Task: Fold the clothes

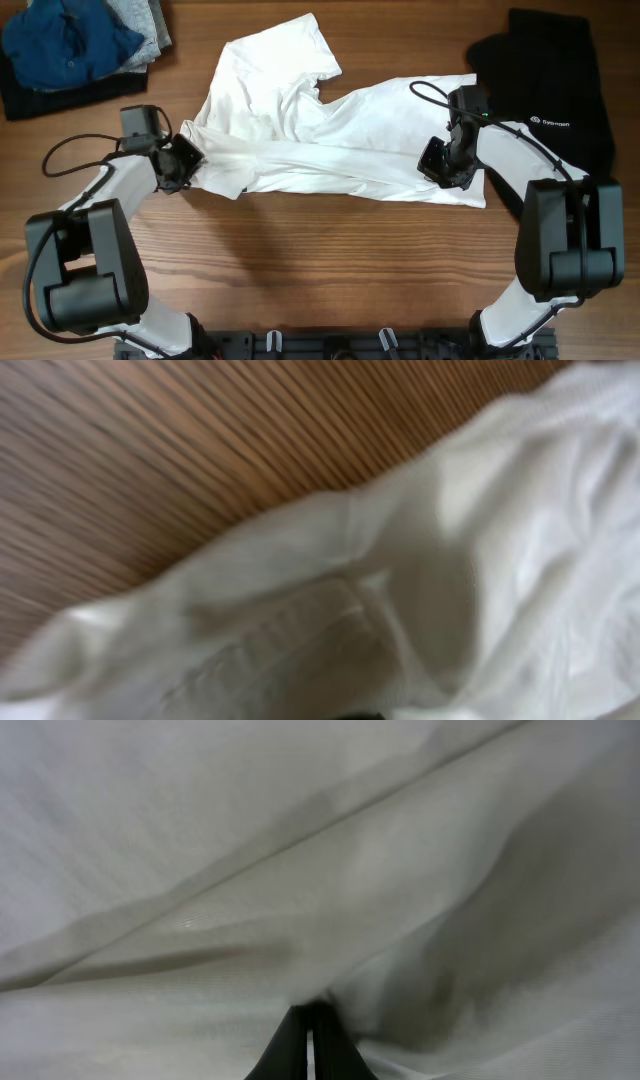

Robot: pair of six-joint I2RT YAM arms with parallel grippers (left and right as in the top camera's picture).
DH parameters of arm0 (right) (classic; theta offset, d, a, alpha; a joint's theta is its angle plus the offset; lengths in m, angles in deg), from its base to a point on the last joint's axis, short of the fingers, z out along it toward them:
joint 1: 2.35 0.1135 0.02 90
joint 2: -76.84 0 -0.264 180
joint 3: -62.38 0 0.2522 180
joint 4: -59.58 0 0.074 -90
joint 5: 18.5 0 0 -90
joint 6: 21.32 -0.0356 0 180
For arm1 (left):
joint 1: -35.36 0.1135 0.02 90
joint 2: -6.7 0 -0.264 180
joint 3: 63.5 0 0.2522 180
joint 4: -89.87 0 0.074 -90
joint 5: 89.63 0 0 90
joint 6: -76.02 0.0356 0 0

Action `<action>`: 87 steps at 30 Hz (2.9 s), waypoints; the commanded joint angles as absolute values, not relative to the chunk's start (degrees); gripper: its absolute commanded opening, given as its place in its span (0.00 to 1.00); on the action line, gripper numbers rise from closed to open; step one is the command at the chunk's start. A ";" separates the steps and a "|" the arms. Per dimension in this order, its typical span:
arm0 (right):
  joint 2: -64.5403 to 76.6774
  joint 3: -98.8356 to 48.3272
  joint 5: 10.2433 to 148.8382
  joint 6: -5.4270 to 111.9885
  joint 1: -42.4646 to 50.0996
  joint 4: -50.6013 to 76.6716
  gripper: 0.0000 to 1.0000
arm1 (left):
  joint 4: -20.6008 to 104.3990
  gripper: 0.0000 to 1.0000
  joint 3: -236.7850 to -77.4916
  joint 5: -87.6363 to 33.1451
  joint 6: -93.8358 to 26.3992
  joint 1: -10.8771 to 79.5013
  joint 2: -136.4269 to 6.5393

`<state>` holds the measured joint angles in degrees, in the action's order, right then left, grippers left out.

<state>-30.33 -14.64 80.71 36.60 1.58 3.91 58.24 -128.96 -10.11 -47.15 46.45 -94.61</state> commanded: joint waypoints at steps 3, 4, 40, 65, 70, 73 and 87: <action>-35.86 -13.13 78.44 34.53 1.82 4.33 0.04 | 56.20 0.04 -129.03 -8.36 -46.84 53.12 -95.84; -35.86 -13.13 77.78 34.72 1.84 4.13 0.04 | 55.90 0.04 -129.03 -8.67 -46.84 53.49 -95.84; -35.82 -20.04 73.48 43.14 1.82 -1.42 0.04 | 45.84 0.04 -129.03 -17.63 -38.87 55.76 -74.86; -35.82 -20.06 75.11 42.92 1.82 -0.61 0.04 | 50.98 0.04 -129.03 -5.41 -43.19 44.64 -99.20; -35.82 -20.06 79.05 43.97 2.28 0.92 0.04 | 47.48 0.04 -129.03 -0.97 -45.79 50.80 -99.20; -35.82 -20.06 79.03 44.67 3.37 1.42 0.04 | 45.91 0.04 -129.03 0.01 -47.43 55.33 -99.20; -35.82 -20.06 74.74 38.46 8.18 -3.57 0.04 | 40.69 0.04 -129.03 -11.77 -47.50 66.69 -99.16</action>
<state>-33.85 -19.95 80.47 41.92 8.40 -1.20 41.98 -131.92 -15.92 -46.45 64.84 -95.49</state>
